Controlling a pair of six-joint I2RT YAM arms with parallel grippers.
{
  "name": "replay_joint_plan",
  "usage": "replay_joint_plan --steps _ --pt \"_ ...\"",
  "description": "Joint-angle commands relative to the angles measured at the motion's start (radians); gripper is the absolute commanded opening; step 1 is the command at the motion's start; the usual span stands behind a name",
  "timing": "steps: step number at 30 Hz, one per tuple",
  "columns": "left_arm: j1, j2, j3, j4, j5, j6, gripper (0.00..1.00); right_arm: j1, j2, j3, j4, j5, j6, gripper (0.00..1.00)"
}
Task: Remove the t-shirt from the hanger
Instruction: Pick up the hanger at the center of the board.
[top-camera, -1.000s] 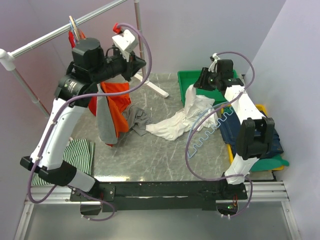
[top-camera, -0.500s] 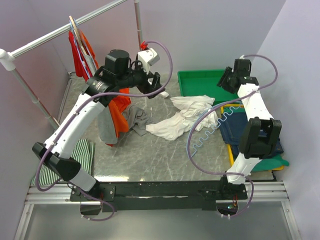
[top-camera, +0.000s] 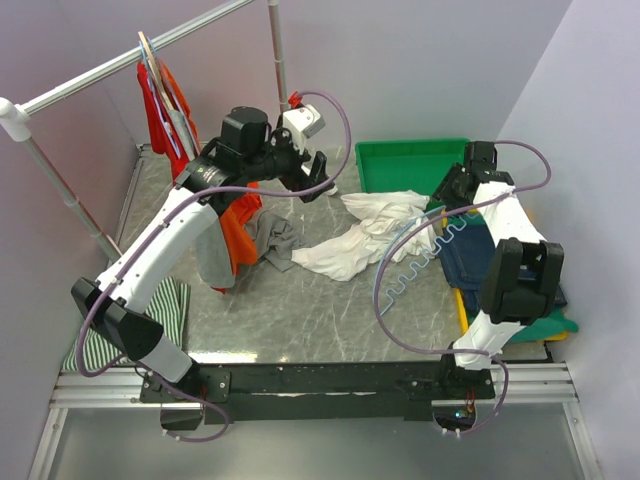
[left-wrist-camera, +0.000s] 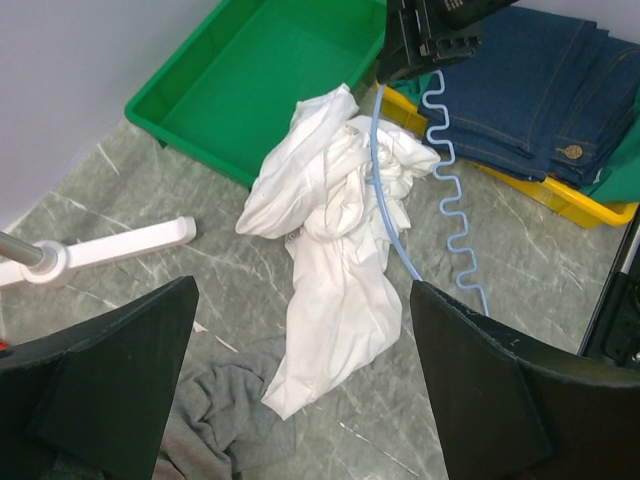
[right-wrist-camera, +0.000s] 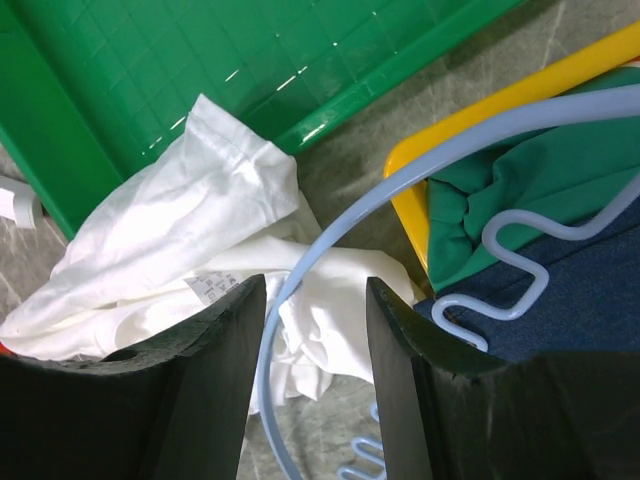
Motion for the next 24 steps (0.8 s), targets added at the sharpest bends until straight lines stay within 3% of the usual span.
replay_joint_plan --steps 1,16,18,22,24 --pt "-0.006 -0.039 -0.010 0.047 -0.015 -0.022 0.94 -0.004 0.046 0.021 0.051 0.020 0.037 0.52" --pt "-0.006 -0.050 -0.005 0.035 -0.023 -0.015 0.96 -0.004 0.142 0.041 0.095 0.032 0.062 0.49" --pt "-0.006 -0.050 -0.004 0.037 -0.024 -0.015 0.96 -0.004 0.148 0.042 0.111 0.026 0.060 0.43" --pt "-0.006 -0.048 0.004 0.034 -0.026 -0.010 0.96 -0.002 0.158 0.067 0.100 0.015 0.051 0.00" --pt "-0.006 -0.050 0.008 0.031 -0.036 -0.006 0.96 0.004 0.136 0.070 0.092 0.011 0.037 0.00"
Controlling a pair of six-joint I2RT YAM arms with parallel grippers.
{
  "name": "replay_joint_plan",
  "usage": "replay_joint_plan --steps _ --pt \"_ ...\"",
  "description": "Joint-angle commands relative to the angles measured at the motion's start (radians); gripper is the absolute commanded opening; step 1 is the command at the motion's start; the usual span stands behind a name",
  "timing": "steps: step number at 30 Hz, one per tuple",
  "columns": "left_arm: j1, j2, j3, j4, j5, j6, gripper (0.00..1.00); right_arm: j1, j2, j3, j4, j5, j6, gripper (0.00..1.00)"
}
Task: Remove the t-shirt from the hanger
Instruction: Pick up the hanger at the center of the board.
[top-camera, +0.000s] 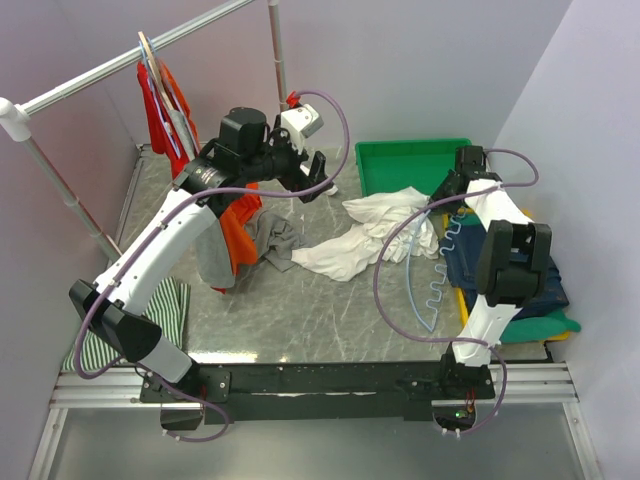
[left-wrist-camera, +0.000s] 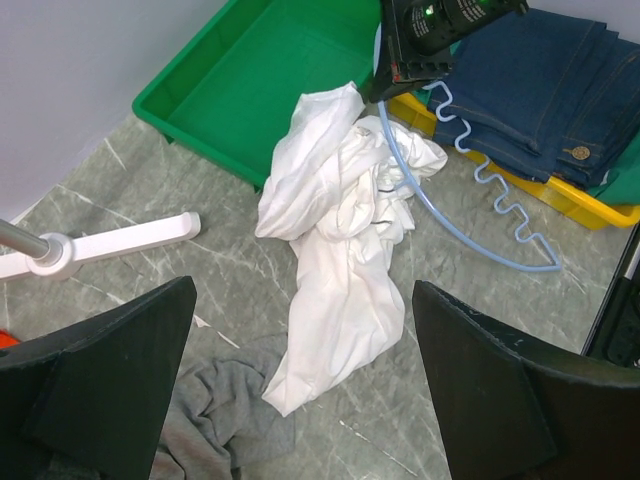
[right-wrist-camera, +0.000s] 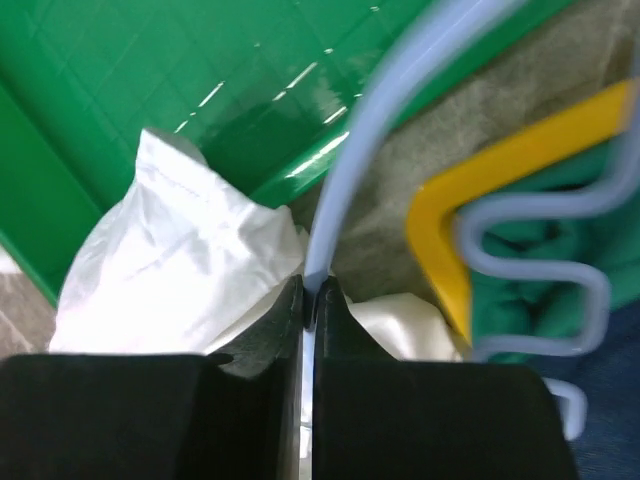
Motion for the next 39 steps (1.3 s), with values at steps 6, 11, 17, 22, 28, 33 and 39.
replay_joint_plan --steps 6,11,17,22,28,33,39 --pt "-0.003 -0.043 0.032 0.032 -0.036 0.022 0.96 0.029 -0.154 0.053 0.022 -0.127 -0.147 0.00" --pt "-0.004 -0.032 0.052 0.039 -0.048 0.033 0.96 0.054 -0.223 0.122 0.022 -0.293 -0.199 0.00" --pt "-0.004 -0.053 0.051 0.091 -0.108 0.040 0.99 0.078 -0.268 0.195 0.048 -0.534 -0.235 0.00" --pt "-0.003 -0.056 0.072 0.098 -0.030 0.059 0.99 0.086 -0.265 0.171 0.221 -0.900 -0.192 0.00" --pt "-0.003 -0.055 0.051 0.119 0.116 0.025 0.96 0.101 -0.234 0.088 0.637 -1.235 0.109 0.00" --pt "-0.006 -0.047 0.032 0.147 0.120 0.002 0.97 0.182 -0.213 0.030 1.039 -1.379 0.386 0.00" --pt "-0.016 -0.023 0.024 0.182 0.183 -0.035 0.97 0.232 -0.106 0.028 1.723 -1.380 0.952 0.00"
